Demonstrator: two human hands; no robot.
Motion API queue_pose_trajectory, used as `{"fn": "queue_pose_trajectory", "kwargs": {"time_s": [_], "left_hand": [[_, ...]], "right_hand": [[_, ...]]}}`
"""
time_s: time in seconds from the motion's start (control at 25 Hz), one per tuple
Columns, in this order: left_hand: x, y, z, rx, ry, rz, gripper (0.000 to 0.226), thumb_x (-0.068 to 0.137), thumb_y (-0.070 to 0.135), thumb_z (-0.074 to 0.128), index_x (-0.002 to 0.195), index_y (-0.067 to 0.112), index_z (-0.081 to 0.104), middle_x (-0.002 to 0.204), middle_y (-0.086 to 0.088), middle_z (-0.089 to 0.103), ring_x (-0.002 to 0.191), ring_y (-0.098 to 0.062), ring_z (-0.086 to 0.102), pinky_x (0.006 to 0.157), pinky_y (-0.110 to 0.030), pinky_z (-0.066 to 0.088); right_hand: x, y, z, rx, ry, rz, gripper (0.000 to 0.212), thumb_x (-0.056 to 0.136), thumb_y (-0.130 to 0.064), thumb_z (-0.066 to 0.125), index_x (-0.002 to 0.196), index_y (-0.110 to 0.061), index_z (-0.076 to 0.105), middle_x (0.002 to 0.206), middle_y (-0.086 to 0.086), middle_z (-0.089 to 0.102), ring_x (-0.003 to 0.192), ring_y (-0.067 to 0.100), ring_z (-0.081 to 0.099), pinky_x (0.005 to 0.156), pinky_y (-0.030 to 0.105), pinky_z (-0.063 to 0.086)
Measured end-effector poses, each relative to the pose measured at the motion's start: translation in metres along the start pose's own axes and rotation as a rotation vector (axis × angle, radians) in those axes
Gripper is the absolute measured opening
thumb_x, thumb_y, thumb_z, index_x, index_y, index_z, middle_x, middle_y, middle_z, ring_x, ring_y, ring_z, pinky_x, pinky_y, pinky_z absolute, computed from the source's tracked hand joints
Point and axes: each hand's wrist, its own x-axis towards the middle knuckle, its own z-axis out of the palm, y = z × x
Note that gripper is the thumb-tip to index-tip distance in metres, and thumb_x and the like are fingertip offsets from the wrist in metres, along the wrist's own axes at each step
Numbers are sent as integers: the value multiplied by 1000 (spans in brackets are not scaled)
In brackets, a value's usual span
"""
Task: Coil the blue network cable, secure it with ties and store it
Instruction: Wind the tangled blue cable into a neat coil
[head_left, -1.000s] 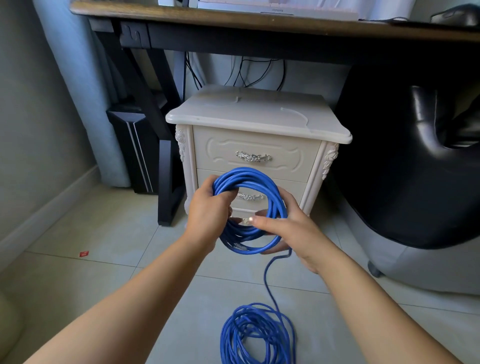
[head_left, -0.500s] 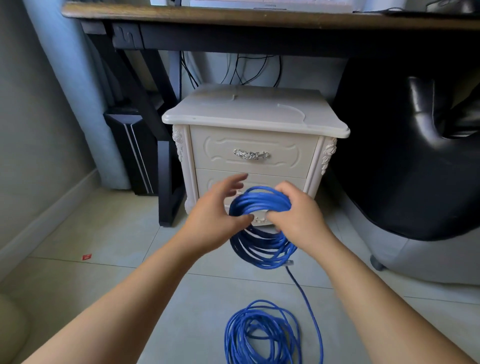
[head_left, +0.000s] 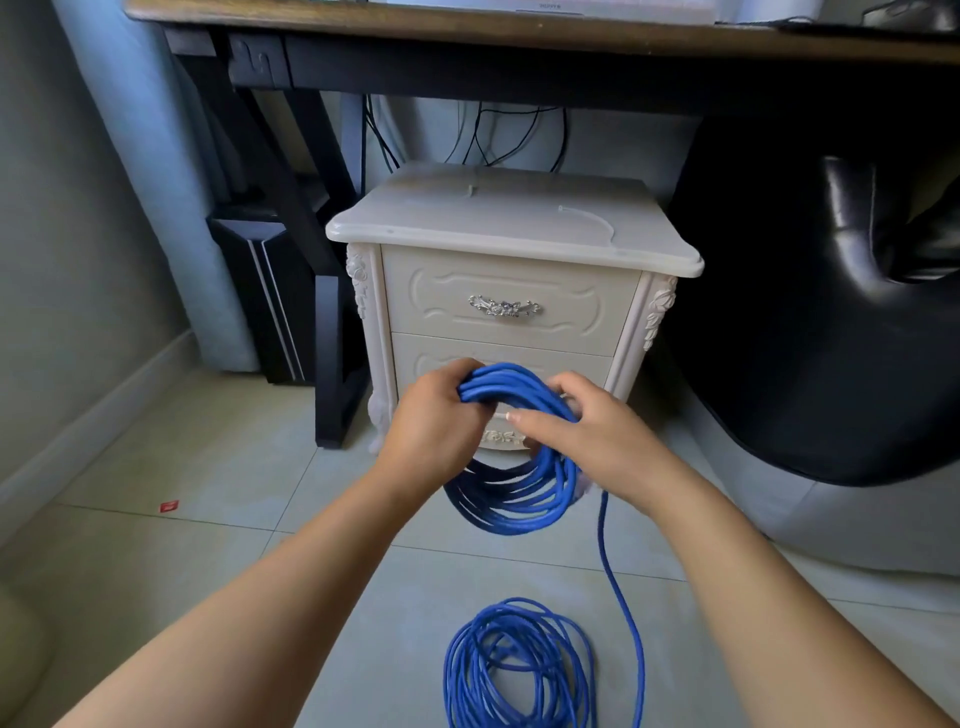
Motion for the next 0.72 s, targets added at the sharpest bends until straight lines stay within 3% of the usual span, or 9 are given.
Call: {"fn": "queue_pose_trajectory", "kwargs": {"time_s": [0.12, 0.24, 0.36, 0.44, 0.56, 0.64, 0.72], "left_hand": [[5, -1, -2, -180, 57, -154, 18, 89, 8, 58, 92, 21, 69, 66, 2, 58, 62, -18, 52, 65, -45, 58], [7, 0, -5, -342, 138, -299, 18, 90, 7, 57, 85, 21, 66, 65, 0, 50, 60, -17, 45, 41, -22, 46], [7, 0, -4, -414, 200, -347, 18, 89, 5, 55, 86, 19, 66, 66, -2, 46, 62, -19, 41, 38, -16, 39], [2, 2, 1, -481, 191, -376, 15, 91, 4, 55, 89, 16, 65, 65, -2, 43, 60, -19, 39, 45, -21, 47], [-5, 3, 9, -574, 125, -441, 13, 91, 6, 57, 91, 17, 65, 62, -1, 42, 58, -17, 39, 73, -51, 58], [-9, 3, 11, -606, 71, -454, 12, 92, 7, 58, 92, 18, 63, 62, 1, 43, 59, -17, 40, 80, -56, 55], [-11, 3, 11, -642, 6, -459, 8, 92, 8, 59, 95, 15, 62, 64, 0, 43, 61, -17, 43, 83, -56, 57]], "right_hand": [[-2, 1, -2, 240, -161, 95, 55, 66, -72, 68, 107, -37, 63, 104, 0, 72, 92, 18, 71, 77, 45, 60], [1, 5, -5, 504, -253, 92, 90, 52, -84, 66, 129, -38, 56, 124, 2, 65, 109, 25, 67, 84, 51, 57], [-4, -2, 9, 356, -183, 46, 108, 50, -75, 76, 144, -49, 30, 135, -12, 54, 116, 11, 61, 88, 40, 56], [-5, -2, 27, 259, -27, 58, 97, 62, -54, 82, 143, -45, 31, 125, -14, 59, 108, 7, 63, 96, 39, 52], [3, 3, 31, 523, 135, 137, 48, 74, -26, 80, 117, -23, 59, 89, -1, 73, 90, 20, 72, 96, 51, 51], [6, 4, 23, 543, 152, 174, 17, 82, -15, 74, 94, -16, 63, 63, 2, 67, 74, 24, 71, 92, 53, 53], [5, 3, 21, 477, 174, 183, 9, 86, -13, 69, 89, -18, 62, 49, 2, 59, 61, 22, 63, 83, 46, 54]]}}
